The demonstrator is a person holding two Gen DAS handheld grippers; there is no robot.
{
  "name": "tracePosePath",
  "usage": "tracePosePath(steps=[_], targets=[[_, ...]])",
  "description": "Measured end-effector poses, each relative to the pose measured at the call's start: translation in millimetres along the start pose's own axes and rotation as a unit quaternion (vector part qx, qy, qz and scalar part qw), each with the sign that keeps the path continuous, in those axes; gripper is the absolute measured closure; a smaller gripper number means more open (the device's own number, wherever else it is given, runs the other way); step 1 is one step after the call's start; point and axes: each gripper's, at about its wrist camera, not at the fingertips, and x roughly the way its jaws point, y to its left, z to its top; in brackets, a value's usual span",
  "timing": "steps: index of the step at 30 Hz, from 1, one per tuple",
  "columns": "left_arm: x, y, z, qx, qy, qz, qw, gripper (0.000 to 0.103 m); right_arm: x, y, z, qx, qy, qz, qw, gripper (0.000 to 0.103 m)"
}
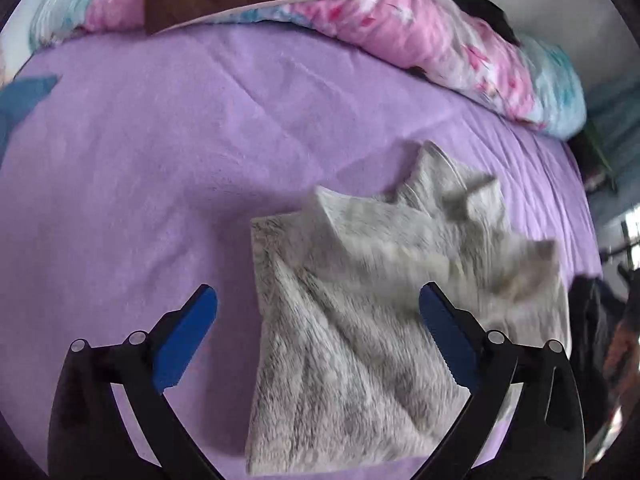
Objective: Fold large clothes
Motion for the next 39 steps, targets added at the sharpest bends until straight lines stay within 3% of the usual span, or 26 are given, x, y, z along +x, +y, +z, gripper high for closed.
tracePosePath(steps=[7, 10, 12, 14, 16, 19, 22, 28, 33, 36, 39], targets=[[-1.9, -29.6, -47.4, 0.016, 0.018, -0.039, 0.9989, 0.006, -26.0, 6.8, -43.1, -0.037, 0.013, -0.011, 0.999, 0.027], [-0.6, -43.9, -70.3, 0.024, 0.017, -0.035, 0.9990, 0.006, -27.8, 6.1, -65.3, -0.044, 0.017, -0.025, 0.999, 0.027], [1.2, -53.8, -83.9, 0.033, 0.012, -0.019, 0.9992, 0.006, -25.4, 9.1, -77.5, -0.070, 0.025, -0.058, 0.996, 0.027], [3.7, -64.3, -95.8, 0.056, 0.007, 0.006, 0.9984, 0.006, -20.1, 19.4, -92.4, -0.127, 0.032, -0.119, 0.984, 0.027], [6.2, -73.7, -110.2, 0.075, -0.005, 0.035, 0.9965, 0.006, -13.7, 32.0, -109.3, -0.195, 0.041, -0.172, 0.965, 0.027], [11.7, -79.0, -124.3, 0.083, -0.010, 0.052, 0.9951, 0.006, -6.4, 43.2, -127.1, -0.254, 0.048, -0.217, 0.941, 0.027], [19.8, -82.5, -132.7, 0.110, -0.010, 0.076, 0.9910, 0.006, -2.5, 43.2, -129.5, -0.273, 0.048, -0.237, 0.931, 0.027], [30.1, -62.3, -134.9, 0.104, -0.006, 0.087, 0.9907, 0.006, 16.0, 59.9, -117.4, -0.314, 0.056, -0.236, 0.918, 0.027], [31.5, -34.7, -142.7, 0.066, -0.005, 0.070, 0.9954, 0.006, 57.2, 111.1, -107.7, -0.394, 0.095, -0.187, 0.895, 0.027], [29.1, -22.9, -149.4, 0.068, -0.009, 0.046, 0.9966, 0.006, 93.1, 152.2, -101.2, -0.435, 0.122, -0.156, 0.878, 0.027], [27.0, -7.9, -155.4, 0.063, -0.011, 0.037, 0.9973, 0.006, 137.7, 201.1, -101.0, -0.494, 0.142, -0.127, 0.848, 0.028]])
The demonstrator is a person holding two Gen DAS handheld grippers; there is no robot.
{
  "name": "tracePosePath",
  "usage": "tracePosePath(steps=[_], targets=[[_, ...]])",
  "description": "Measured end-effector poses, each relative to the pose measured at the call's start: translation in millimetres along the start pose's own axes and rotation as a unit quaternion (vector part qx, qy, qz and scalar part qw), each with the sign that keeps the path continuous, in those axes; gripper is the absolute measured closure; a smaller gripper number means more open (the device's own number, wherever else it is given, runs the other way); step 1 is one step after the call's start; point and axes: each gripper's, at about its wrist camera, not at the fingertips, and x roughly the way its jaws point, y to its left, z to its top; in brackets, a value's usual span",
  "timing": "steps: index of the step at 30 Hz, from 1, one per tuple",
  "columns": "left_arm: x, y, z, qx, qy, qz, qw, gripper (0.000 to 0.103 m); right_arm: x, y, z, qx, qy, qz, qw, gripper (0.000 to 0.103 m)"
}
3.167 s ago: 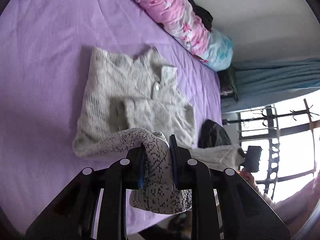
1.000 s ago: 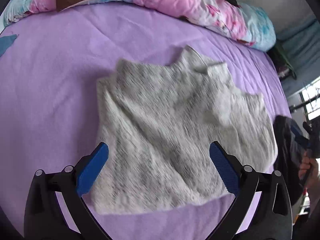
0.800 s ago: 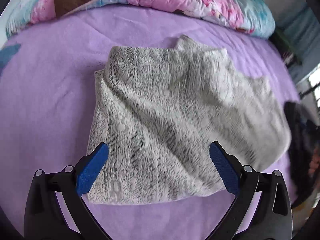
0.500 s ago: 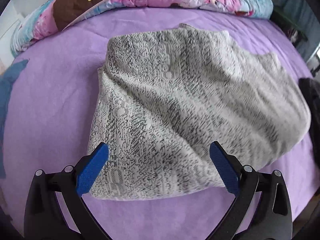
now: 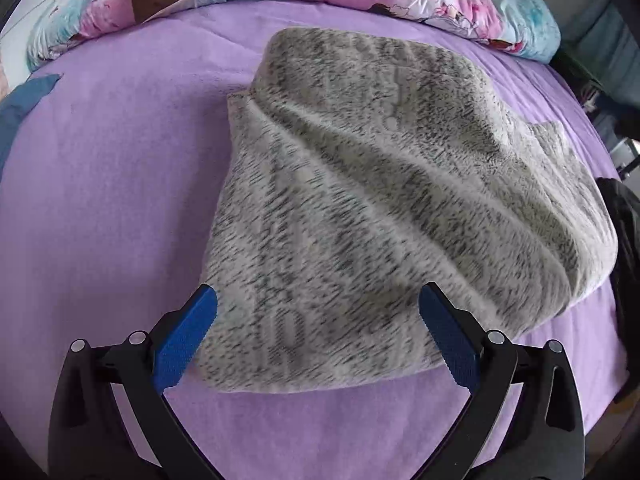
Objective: Fold large clothes
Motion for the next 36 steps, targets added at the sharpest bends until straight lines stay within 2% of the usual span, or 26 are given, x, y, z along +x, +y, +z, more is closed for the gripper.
tracePosePath(steps=[1, 5, 8, 11, 14, 16, 18, 19, 22, 25, 26, 28, 29, 31, 32, 34, 36], targets=[[0.6, 7.1, -3.2, -0.007, 0.000, -0.004, 1.0000, 0.006, 12.4, 11.7, 22.7, -0.021, 0.002, 0.010, 1.000, 0.028], [5.6, 31.7, -17.6, -0.026, 0.003, -0.020, 0.9995, 0.006, 61.1, 45.2, 90.6, -0.045, 0.023, 0.041, 0.998, 0.047], [8.9, 40.0, -26.4, -0.019, 0.004, -0.037, 0.9991, 0.006, 96.7, 69.3, 126.1, -0.047, 0.045, 0.057, 0.996, 0.047], [11.1, 44.2, -32.2, 0.006, -0.005, -0.054, 0.9985, 0.006, 135.5, 96.9, 151.7, -0.069, 0.078, 0.054, 0.993, 0.047], [12.4, 50.4, -39.3, 0.005, -0.010, -0.080, 0.9968, 0.006, 167.1, 112.5, 160.6, -0.067, 0.112, 0.051, 0.990, 0.048], [13.1, 57.4, -45.3, 0.005, -0.012, -0.106, 0.9943, 0.006, 185.2, 119.5, 165.7, -0.056, 0.130, 0.045, 0.989, 0.056], [14.6, 60.5, -50.6, 0.015, -0.016, -0.126, 0.9918, 0.006, 196.0, 122.5, 168.9, -0.051, 0.142, 0.040, 0.988, 0.075], [16.6, 59.9, -52.7, 0.028, -0.015, -0.128, 0.9913, 0.006, 201.7, 123.3, 169.8, -0.051, 0.151, 0.034, 0.987, 0.077], [17.2, 57.7, -57.0, 0.051, -0.025, -0.152, 0.9867, 0.006, 211.4, 123.0, 171.8, -0.047, 0.176, 0.019, 0.983, 0.079], [18.7, 55.7, -59.2, 0.057, -0.023, -0.162, 0.9848, 0.006, 214.8, 124.0, 176.3, -0.046, 0.179, 0.003, 0.983, 0.077], [17.9, 56.0, -58.7, 0.057, -0.026, -0.166, 0.9842, 0.006, 216.0, 123.3, 177.9, -0.042, 0.181, 0.017, 0.983, 0.075], [18.8, 56.6, -54.5, 0.055, -0.034, -0.172, 0.9831, 0.006, 223.7, 125.0, 176.8, -0.049, 0.198, 0.019, 0.979, 0.075], [20.5, 55.1, -51.7, 0.056, -0.033, -0.172, 0.9829, 0.007, 225.8, 126.9, 176.3, -0.056, 0.206, 0.017, 0.977, 0.081], [24.6, 45.9, -41.3, 0.066, -0.031, -0.171, 0.9826, 0.010, 225.3, 131.5, 177.9, -0.074, 0.217, 0.005, 0.973, 0.091], [25.3, 42.5, -38.7, 0.069, -0.031, -0.172, 0.9821, 0.021, 224.2, 131.6, 182.0, -0.083, 0.213, -0.007, 0.973, 0.093], [27.4, 39.5, -35.8, 0.072, -0.024, -0.170, 0.9826, 0.025, 214.5, 129.5, 193.2, -0.099, 0.198, -0.033, 0.975, 0.094], [28.6, 38.3, -33.7, 0.070, -0.021, -0.160, 0.9844, 0.038, 205.0, 123.9, 206.8, -0.108, 0.183, -0.061, 0.975, 0.094]])
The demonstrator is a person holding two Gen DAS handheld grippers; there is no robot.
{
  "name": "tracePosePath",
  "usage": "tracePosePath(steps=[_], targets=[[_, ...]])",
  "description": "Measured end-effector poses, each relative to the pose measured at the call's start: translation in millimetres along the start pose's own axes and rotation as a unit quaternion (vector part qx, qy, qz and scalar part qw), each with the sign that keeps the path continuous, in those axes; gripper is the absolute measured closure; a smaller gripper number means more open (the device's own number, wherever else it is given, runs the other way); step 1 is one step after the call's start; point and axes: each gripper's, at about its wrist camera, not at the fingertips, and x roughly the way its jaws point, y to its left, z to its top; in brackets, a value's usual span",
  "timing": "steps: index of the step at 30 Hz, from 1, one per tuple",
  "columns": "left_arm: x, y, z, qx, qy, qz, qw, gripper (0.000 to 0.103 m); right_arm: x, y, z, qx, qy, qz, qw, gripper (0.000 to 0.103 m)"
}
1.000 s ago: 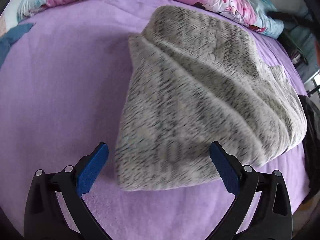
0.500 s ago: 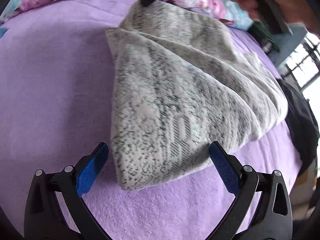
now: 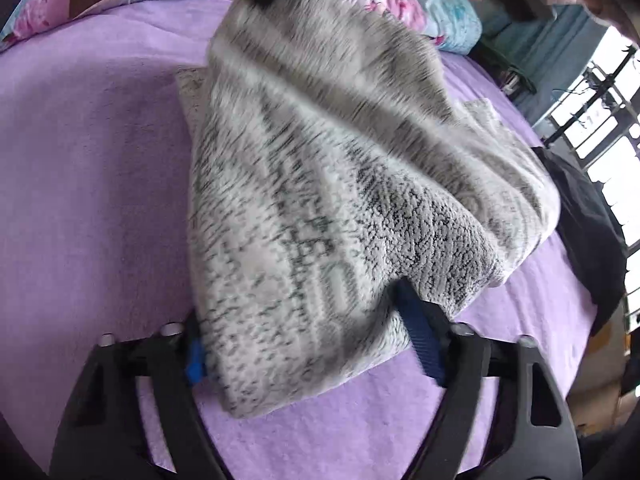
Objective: Fold large clothes
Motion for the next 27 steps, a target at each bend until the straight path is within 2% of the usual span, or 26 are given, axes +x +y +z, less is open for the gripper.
tracePosePath(steps=[4, 6, 10, 13, 15, 17, 19, 21, 22, 27], targets=[[-3.5, 7.0, 0.3, -0.022, 0.003, -0.004, 0.9997, 0.045, 4.9, 2.4, 7.3, -0.007, 0.001, -0.019, 1.000, 0.094], [-3.8, 4.6, -2.3, -0.017, 0.008, 0.004, 0.9998, 0.045, 19.8, 11.9, 6.1, -0.010, 0.001, -0.026, 1.000, 0.094], [-2.9, 3.5, -2.8, -0.020, 0.015, 0.011, 0.9996, 0.043, 70.1, 22.3, -9.2, 0.014, 0.029, -0.065, 0.997, 0.093], [-2.2, 0.7, -1.3, -0.017, 0.018, 0.015, 0.9996, 0.042, 67.3, 14.0, -17.3, 0.055, 0.008, -0.070, 0.996, 0.081], [-3.4, 0.9, -0.4, -0.020, 0.020, 0.013, 0.9995, 0.036, 49.7, 5.2, -23.6, 0.052, -0.019, -0.049, 0.997, 0.051], [-9.7, 6.4, -0.3, -0.039, 0.017, 0.016, 0.9990, 0.025, 22.1, -8.4, -34.4, 0.042, -0.058, -0.028, 0.997, 0.037], [-24.4, 10.3, -2.7, -0.064, -0.007, 0.025, 0.9977, 0.022, -7.1, -31.6, -53.9, 0.035, -0.090, -0.011, 0.995, 0.033], [-40.6, 12.2, -5.3, -0.064, -0.029, 0.026, 0.9972, 0.011, -25.4, -55.2, -76.4, 0.033, -0.099, 0.004, 0.994, 0.029], [-45.5, 9.2, -4.5, -0.060, -0.037, 0.030, 0.9971, 0.008, -33.2, -74.0, -93.1, 0.030, -0.095, 0.001, 0.995, 0.028], [-48.4, -26.4, 6.9, -0.028, -0.044, 0.050, 0.9974, 0.006, -38.8, -149.9, -174.0, 0.019, -0.038, -0.006, 0.999, 0.027]])
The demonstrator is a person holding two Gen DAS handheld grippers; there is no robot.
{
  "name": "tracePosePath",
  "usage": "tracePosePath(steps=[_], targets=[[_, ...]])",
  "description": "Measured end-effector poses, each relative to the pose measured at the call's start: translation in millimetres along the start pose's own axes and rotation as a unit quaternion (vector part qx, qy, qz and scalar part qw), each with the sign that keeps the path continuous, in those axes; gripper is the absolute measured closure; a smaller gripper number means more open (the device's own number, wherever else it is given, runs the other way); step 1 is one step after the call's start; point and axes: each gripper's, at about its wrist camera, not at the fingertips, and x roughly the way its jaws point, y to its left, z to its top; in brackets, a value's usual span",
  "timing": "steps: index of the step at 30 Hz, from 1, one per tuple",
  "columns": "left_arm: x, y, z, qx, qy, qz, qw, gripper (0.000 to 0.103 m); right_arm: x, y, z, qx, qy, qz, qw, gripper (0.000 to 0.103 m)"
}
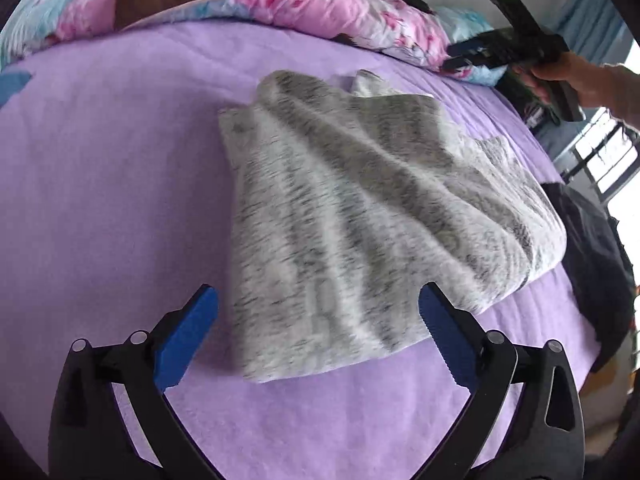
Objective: Fold large clothes
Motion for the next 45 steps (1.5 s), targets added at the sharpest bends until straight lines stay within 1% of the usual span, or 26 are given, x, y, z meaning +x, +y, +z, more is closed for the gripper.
tracePosePath(steps=[6, 7, 10, 12, 13, 14, 15, 17, 18, 20, 22, 23, 25, 26, 29, 30, 32, 35, 37, 39, 40, 41, 42, 43, 44, 45], targets=[[19.9, -64.7, 20.7, 0.041, 0.002, -0.009, 0.9991, 0.006, 7.7, -66.0, -84.4, -0.017, 0.057, 0.020, 0.998, 0.028], [22.8, -71.9, 26.5, 0.047, 0.003, -0.010, 0.9988, 0.006, 14.5, -80.9, -102.6, -0.015, 0.068, 0.027, 0.997, 0.028], [33.5, -92.4, 54.1, 0.079, 0.007, -0.021, 0.9966, 0.006, 24.6, -100.0, -133.4, -0.033, 0.090, 0.052, 0.994, 0.029], [40.2, -97.0, 78.2, 0.087, 0.011, -0.041, 0.9953, 0.006, 30.4, -110.4, -148.4, -0.050, 0.103, 0.078, 0.990, 0.031], [41.8, -94.2, 91.2, 0.081, 0.010, -0.074, 0.9939, 0.006, 33.4, -115.9, -155.2, -0.062, 0.108, 0.090, 0.988, 0.032], [44.3, -91.4, 105.3, 0.083, 0.012, -0.107, 0.9907, 0.006, 35.6, -119.7, -158.2, -0.070, 0.112, 0.099, 0.986, 0.035], [50.4, -90.2, 124.4, 0.105, 0.025, -0.121, 0.9868, 0.006, 37.4, -122.9, -160.5, -0.075, 0.115, 0.112, 0.984, 0.035], [65.0, -87.8, 152.5, 0.158, 0.060, -0.116, 0.9788, 0.006, 39.3, -127.4, -162.4, -0.093, 0.109, 0.130, 0.981, 0.036], [75.0, -84.7, 167.4, 0.185, 0.080, -0.104, 0.9739, 0.006, 40.6, -129.3, -162.4, -0.092, 0.108, 0.138, 0.980, 0.036], [90.1, -74.9, 185.8, 0.211, 0.108, -0.094, 0.9669, 0.006, 44.9, -133.3, -161.3, -0.086, 0.102, 0.157, 0.979, 0.036], [109.2, -67.2, 200.0, 0.235, 0.143, -0.092, 0.9569, 0.006, 53.2, -136.4, -162.5, -0.079, 0.105, 0.173, 0.976, 0.036], [122.6, -65.7, 203.0, 0.254, 0.170, -0.098, 0.9470, 0.006, 55.4, -133.9, -164.3, -0.081, 0.108, 0.175, 0.975, 0.036], [138.6, -66.1, 196.4, 0.293, 0.206, -0.082, 0.9301, 0.006, 67.0, -132.9, -169.3, -0.084, 0.119, 0.183, 0.972, 0.037], [151.6, -66.5, 191.7, 0.321, 0.234, -0.067, 0.9154, 0.006, 71.1, -133.1, -170.3, -0.084, 0.122, 0.184, 0.972, 0.040], [167.8, -65.2, 183.3, 0.380, 0.279, -0.041, 0.8812, 0.006, 79.1, -135.8, -173.6, -0.075, 0.123, 0.187, 0.972, 0.041], [169.6, -64.7, 184.0, 0.391, 0.283, -0.039, 0.8751, 0.006, 79.1, -136.6, -174.3, -0.072, 0.122, 0.189, 0.972, 0.041], [168.1, -65.0, 189.8, 0.406, 0.283, -0.043, 0.8679, 0.006, 77.0, -137.6, -177.4, -0.072, 0.118, 0.188, 0.973, 0.042], [162.2, -63.6, 210.2, 0.421, 0.269, -0.040, 0.8653, 0.006, 75.2, -138.5, -180.5, -0.073, 0.121, 0.187, 0.972, 0.044], [161.4, -61.1, 219.3, 0.432, 0.258, -0.013, 0.8639, 0.006, 72.5, -141.1, -187.3, -0.078, 0.124, 0.181, 0.973, 0.048], [168.6, -55.0, 221.4, 0.441, 0.275, 0.011, 0.8546, 0.006, 71.5, -141.9, -189.3, -0.080, 0.128, 0.176, 0.973, 0.056], [172.8, -53.3, 218.7, 0.447, 0.286, 0.018, 0.8473, 0.006, 71.5, -143.1, -191.2, -0.084, 0.131, 0.173, 0.973, 0.058], [178.5, -51.7, 212.5, 0.466, 0.295, 0.032, 0.8335, 0.007, 71.1, -144.2, -192.2, -0.088, 0.135, 0.171, 0.972, 0.062], [180.8, -53.0, 206.4, 0.495, 0.287, 0.050, 0.8185, 0.008, 70.6, -144.9, -192.4, -0.089, 0.137, 0.172, 0.971, 0.063], [182.6, -55.5, 199.7, 0.530, 0.277, 0.065, 0.7992, 0.012, 69.0, -144.2, -192.4, -0.096, 0.137, 0.172, 0.971, 0.066], [185.9, -57.0, 192.1, 0.564, 0.271, 0.081, 0.7758, 0.020, 67.7, -145.2, -191.3, -0.105, 0.138, 0.164, 0.971, 0.074], [189.4, -57.1, 189.5, 0.564, 0.282, 0.083, 0.7715, 0.024, 68.4, -144.7, -186.2, -0.109, 0.141, 0.157, 0.971, 0.081]])
